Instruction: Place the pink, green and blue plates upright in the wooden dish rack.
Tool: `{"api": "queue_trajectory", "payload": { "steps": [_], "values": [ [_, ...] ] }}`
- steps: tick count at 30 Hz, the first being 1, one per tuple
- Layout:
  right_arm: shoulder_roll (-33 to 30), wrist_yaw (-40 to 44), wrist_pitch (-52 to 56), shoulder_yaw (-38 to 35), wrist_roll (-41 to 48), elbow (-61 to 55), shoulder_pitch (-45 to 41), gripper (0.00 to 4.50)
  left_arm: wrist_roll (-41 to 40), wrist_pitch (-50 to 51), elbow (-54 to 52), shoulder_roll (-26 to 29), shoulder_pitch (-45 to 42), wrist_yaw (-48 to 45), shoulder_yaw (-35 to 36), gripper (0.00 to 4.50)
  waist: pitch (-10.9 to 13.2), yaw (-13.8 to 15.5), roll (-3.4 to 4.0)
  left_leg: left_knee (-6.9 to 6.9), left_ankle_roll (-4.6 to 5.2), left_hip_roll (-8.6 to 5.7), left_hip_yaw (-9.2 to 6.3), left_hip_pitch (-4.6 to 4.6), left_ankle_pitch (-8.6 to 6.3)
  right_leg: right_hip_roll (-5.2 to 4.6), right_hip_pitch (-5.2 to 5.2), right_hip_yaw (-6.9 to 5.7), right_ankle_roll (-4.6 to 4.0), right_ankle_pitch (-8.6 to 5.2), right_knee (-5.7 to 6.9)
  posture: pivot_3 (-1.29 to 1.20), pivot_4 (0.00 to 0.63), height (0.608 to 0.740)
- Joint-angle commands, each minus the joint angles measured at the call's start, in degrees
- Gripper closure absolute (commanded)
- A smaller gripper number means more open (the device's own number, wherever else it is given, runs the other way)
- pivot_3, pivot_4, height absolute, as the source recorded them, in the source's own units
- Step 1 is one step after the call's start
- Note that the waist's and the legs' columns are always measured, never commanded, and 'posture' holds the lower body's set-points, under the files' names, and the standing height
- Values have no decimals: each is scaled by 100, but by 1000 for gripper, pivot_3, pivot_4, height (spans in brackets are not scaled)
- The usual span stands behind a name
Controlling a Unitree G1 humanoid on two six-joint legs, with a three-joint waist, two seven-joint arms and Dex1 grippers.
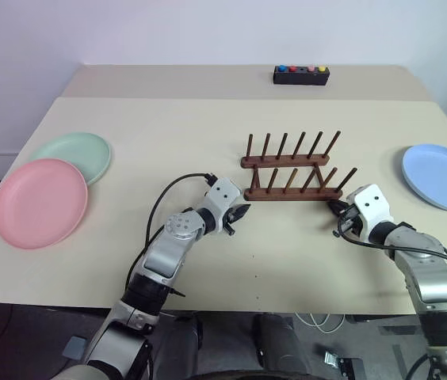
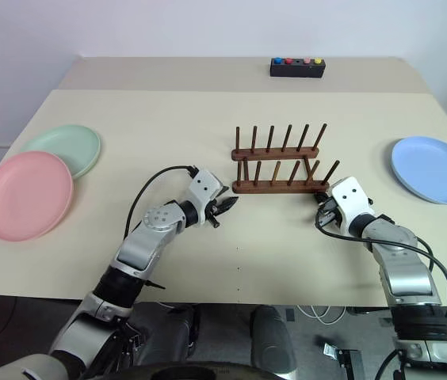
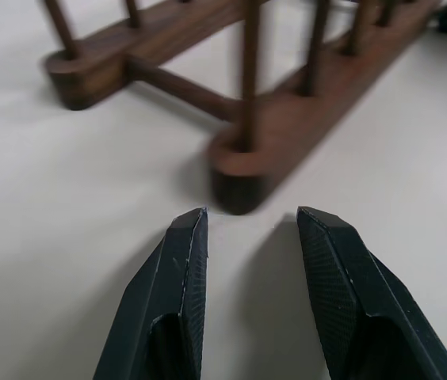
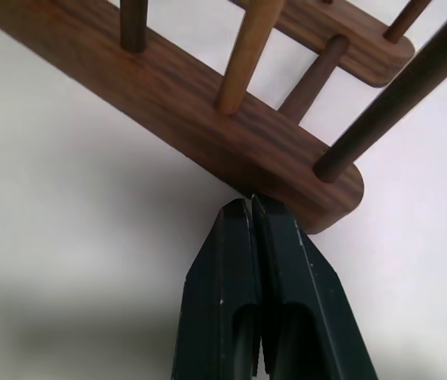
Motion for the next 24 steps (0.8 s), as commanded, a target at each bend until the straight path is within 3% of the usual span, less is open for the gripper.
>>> {"api": "queue_trajectory", "payload": {
  "steps": [1, 9, 19, 24],
  "values": [
    [41, -60, -222, 36, -133, 242, -115, 4443, 19, -139, 73, -16, -65, 156, 131, 2695, 0, -2, 0, -1, 0, 0, 0, 0, 0, 0, 0, 0, 0, 0, 0, 0, 150, 734],
    [57, -58, -448, 30, -147, 389, -88, 4443, -125, -129, -46, 134, 25, -128, 122, 2695, 0, -2, 0, 0, 0, 0, 0, 0, 0, 0, 1, 0, 0, 0, 0, 0, 150, 734],
    [4, 34, -477, -45, -68, 238, 156, 4443, -787, 49, -806, 1063, 389, -1693, -67, 2695, -2, 5, 2, -4, 0, 0, 0, 1, 0, 0, 1, 0, -1, -1, 0, 0, 150, 734],
    [47, 30, -485, -33, -104, 317, 75, 4443, -559, -101, -459, 793, 84, -1573, -336, 2695, -2, 21, 1, 1, 0, 0, 0, 1, 0, -1, 6, 0, -3, -2, -3, 0, 150, 734]
  ]
}}
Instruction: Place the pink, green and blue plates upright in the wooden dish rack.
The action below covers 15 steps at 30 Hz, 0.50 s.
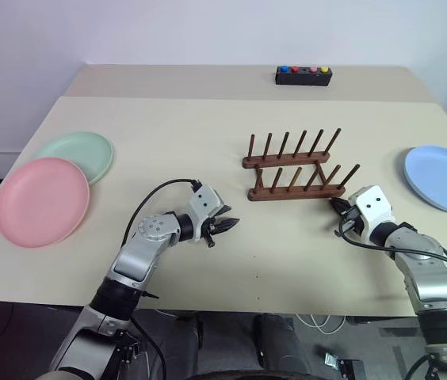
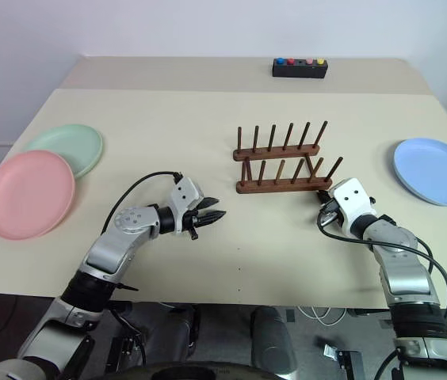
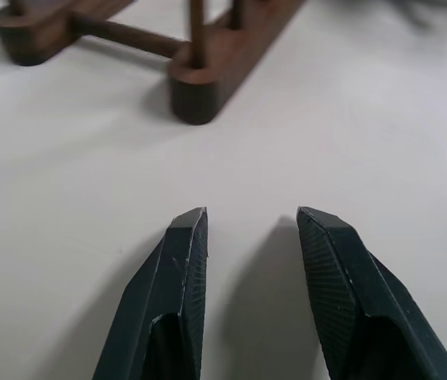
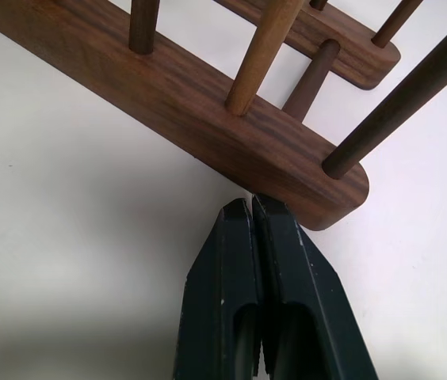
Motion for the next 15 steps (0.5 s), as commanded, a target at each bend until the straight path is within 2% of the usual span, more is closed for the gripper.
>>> {"api": "queue_trajectory", "payload": {
  "steps": [1, 8, 15],
  "values": [
    [34, 29, 34, 23, -10, 63, -19, 4443, 262, -208, 283, -284, -318, 171, -295, 2695, 0, 1, 0, 0, 0, 0, 0, 0, 0, 0, 0, 0, 0, 0, 0, 0, 150, 734],
    [89, -9, 11, 59, -45, 145, -166, 4443, 547, -224, 1186, -923, -745, 1049, -112, 2695, 0, -30, -1, -4, 0, 0, 0, 3, 0, 1, -2, 0, 3, 1, 1, 0, 150, 734],
    [135, -34, 4, 63, -56, 126, -203, 4443, 512, -209, 1352, -1042, -739, 1531, 204, 2695, -1, -46, -1, -3, 0, 0, 0, 5, 0, 1, -2, 0, 4, 2, 3, 0, 150, 734]
  ]
}}
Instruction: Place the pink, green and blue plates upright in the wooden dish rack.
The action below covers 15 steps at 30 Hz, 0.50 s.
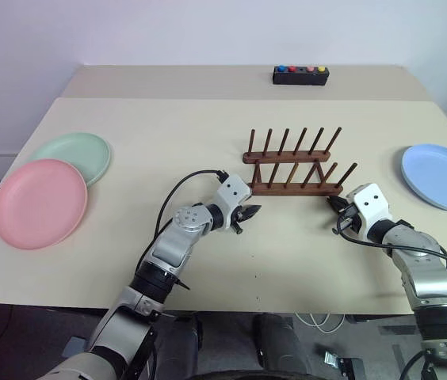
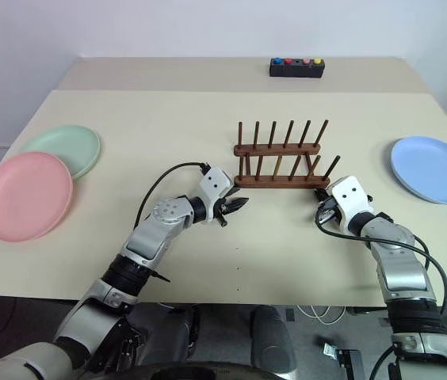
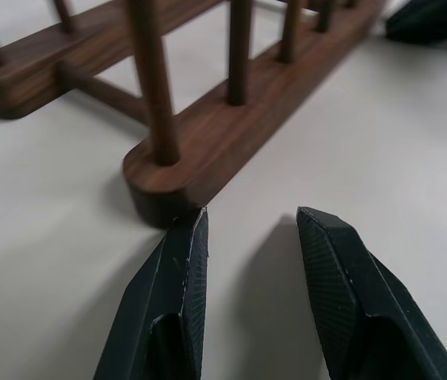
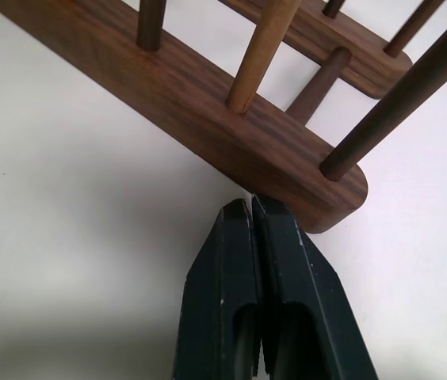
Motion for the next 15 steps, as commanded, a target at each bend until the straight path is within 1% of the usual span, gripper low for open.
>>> {"api": "queue_trajectory", "payload": {
  "steps": [1, 5, 10, 15],
  "values": [
    [23, -10, 0, 31, -39, -4, -25, 4443, 33, 22, 107, 71, 9, 203, 226, 2695, 0, -4, 0, -1, 0, 0, 0, 1, 0, 0, 0, 0, 0, 0, 0, 0, 150, 734],
    [-23, 116, 12, 0, 42, -117, 35, 4443, -160, 54, -304, 192, 221, -107, 214, 2695, 0, -8, 1, -2, 0, 0, 0, 1, 0, 0, 0, 0, 0, 0, 0, 0, 150, 734],
    [-200, 419, 74, -228, 281, -416, 252, 4443, -382, 123, -814, 385, 512, -439, 229, 2695, 0, 9, 1, -5, 0, 0, 0, -2, 0, 0, -4, 0, 1, 0, 0, 0, 150, 734],
    [-461, 795, 148, -559, 664, -989, 668, 4443, -699, 334, -1326, 719, 728, -653, 564, 2695, 2, 17, 3, -4, 0, 0, 0, -4, 0, -1, -4, 0, 0, -1, 0, 0, 150, 734]
  ]
}}
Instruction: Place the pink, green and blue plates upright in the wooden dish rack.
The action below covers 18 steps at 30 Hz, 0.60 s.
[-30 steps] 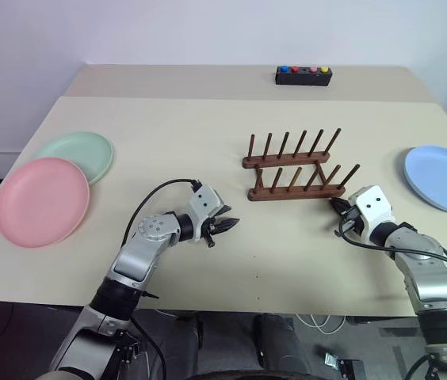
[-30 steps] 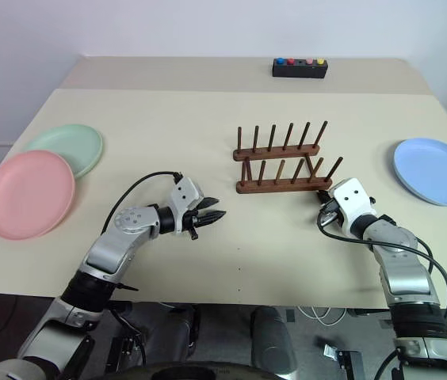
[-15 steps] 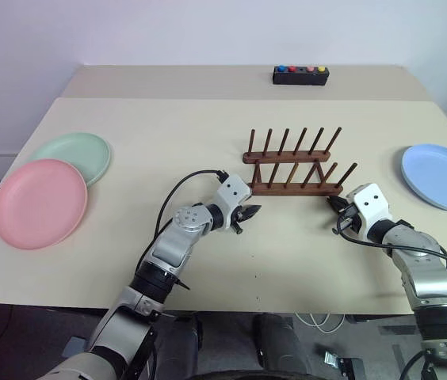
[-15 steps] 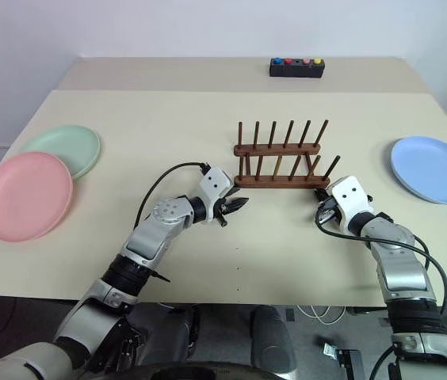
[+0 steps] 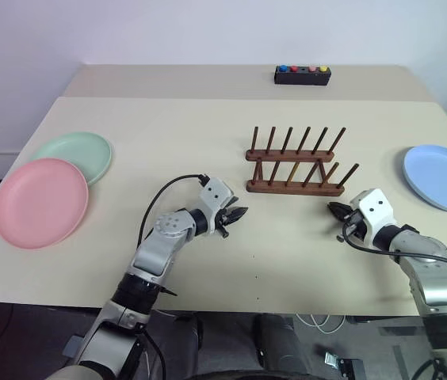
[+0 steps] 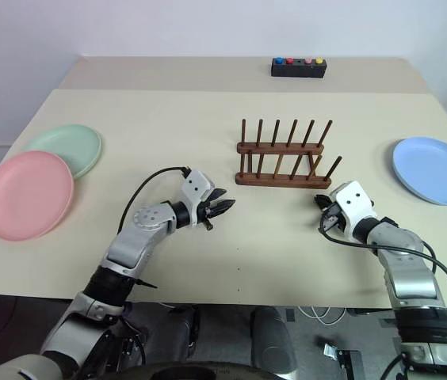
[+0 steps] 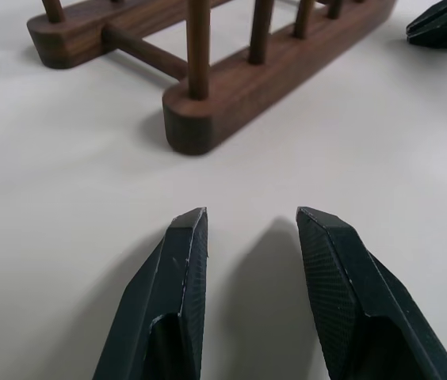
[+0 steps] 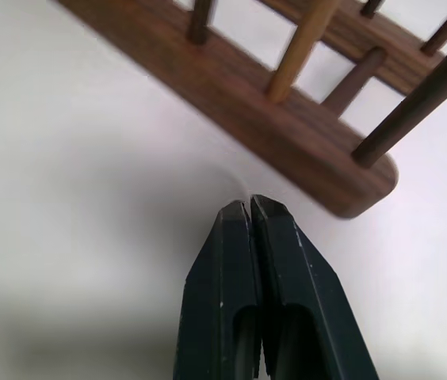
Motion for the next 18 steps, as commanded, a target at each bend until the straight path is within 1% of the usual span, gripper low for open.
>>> {"api": "queue_trajectory", "payload": {
  "steps": [1, 4, 6, 18],
  "values": [
    [-220, 319, 97, -411, 444, -638, 219, 4443, -307, 117, -443, 196, 82, -105, 369, 2695, 1, -1, 1, -1, 0, 0, 0, 0, 0, 0, -1, 0, 0, 0, 0, 0, 150, 734],
    [-238, 562, 196, -564, 776, -920, 423, 4443, -496, 220, -570, 392, 120, -166, 627, 2695, 1, -8, 0, 0, 0, 1, 0, 0, 0, 0, -1, 0, -1, 0, 0, 0, 150, 734],
    [-231, 610, 195, -570, 793, -944, 494, 4443, -486, 246, -589, 510, 120, -138, 698, 2695, 1, -7, 0, 0, 0, 1, 0, 0, 0, 0, -1, -1, -1, 0, 0, 0, 150, 734],
    [-84, 597, 197, -287, 758, -828, 183, 4443, -470, 394, -785, 644, 169, 51, 735, 2695, 2, 4, 0, 0, 0, 1, 0, -2, 0, 0, -2, 0, -1, -1, -1, 0, 150, 734]
  ]
}}
